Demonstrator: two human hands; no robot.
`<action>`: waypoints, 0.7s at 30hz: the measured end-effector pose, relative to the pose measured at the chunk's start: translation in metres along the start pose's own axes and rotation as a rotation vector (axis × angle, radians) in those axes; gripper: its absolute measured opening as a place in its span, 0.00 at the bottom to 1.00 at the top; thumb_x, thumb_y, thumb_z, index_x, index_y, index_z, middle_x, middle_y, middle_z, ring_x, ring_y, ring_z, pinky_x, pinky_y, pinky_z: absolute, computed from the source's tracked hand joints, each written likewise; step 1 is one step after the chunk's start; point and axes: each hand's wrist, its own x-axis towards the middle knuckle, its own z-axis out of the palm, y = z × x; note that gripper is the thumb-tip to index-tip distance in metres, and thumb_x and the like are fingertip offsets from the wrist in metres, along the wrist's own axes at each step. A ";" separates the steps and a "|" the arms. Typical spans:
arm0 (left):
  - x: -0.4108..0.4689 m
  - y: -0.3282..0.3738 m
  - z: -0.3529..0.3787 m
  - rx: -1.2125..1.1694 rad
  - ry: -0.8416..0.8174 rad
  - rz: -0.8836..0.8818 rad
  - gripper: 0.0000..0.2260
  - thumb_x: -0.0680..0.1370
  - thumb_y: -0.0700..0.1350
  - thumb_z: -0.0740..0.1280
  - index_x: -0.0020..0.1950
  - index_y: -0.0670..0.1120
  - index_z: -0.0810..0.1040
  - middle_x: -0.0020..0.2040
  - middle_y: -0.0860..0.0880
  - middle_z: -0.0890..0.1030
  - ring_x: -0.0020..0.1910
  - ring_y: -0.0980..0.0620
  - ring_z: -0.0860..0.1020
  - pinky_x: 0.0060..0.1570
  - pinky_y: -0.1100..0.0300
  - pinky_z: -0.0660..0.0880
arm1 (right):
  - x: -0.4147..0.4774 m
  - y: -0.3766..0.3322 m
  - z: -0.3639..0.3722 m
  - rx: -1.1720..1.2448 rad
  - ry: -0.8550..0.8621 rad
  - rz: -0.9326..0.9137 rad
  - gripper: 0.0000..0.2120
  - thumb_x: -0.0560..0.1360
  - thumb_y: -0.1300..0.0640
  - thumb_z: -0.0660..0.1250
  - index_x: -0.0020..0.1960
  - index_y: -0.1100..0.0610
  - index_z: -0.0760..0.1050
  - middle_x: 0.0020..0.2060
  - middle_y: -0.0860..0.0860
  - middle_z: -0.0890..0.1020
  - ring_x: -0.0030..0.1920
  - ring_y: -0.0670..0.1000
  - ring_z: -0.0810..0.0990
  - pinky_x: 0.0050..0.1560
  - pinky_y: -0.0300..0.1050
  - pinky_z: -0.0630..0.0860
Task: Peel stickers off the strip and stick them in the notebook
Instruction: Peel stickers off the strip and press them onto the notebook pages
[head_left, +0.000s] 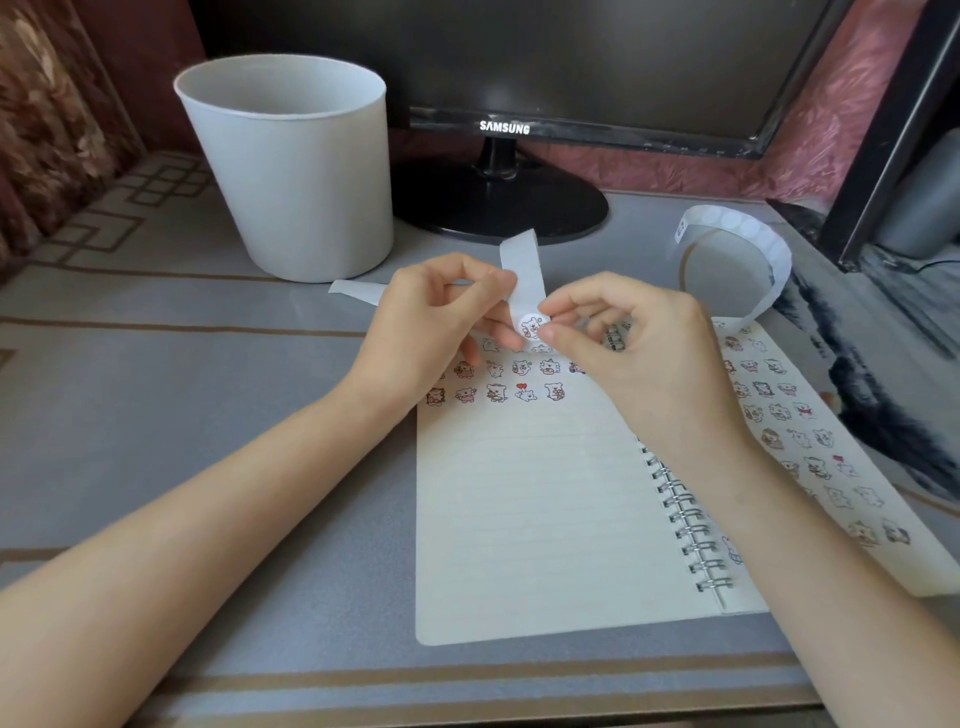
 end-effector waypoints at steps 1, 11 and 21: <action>0.000 0.000 0.000 -0.008 -0.005 0.001 0.07 0.79 0.42 0.65 0.42 0.43 0.74 0.30 0.52 0.81 0.32 0.53 0.82 0.25 0.65 0.69 | 0.000 0.000 0.000 0.012 0.002 0.003 0.05 0.70 0.57 0.74 0.44 0.48 0.81 0.35 0.40 0.81 0.36 0.45 0.78 0.44 0.49 0.77; 0.001 -0.002 0.001 -0.053 -0.094 0.010 0.07 0.77 0.43 0.67 0.45 0.39 0.78 0.34 0.47 0.82 0.35 0.54 0.82 0.27 0.66 0.70 | 0.002 0.002 -0.003 0.067 0.040 0.017 0.03 0.71 0.59 0.73 0.43 0.52 0.82 0.35 0.43 0.82 0.32 0.43 0.76 0.34 0.31 0.70; 0.000 -0.006 0.000 0.009 -0.119 0.024 0.04 0.75 0.40 0.69 0.47 0.40 0.82 0.36 0.46 0.84 0.35 0.55 0.80 0.33 0.66 0.75 | 0.004 0.004 -0.004 0.048 0.032 0.018 0.02 0.71 0.59 0.72 0.43 0.53 0.81 0.37 0.46 0.83 0.37 0.49 0.79 0.43 0.49 0.78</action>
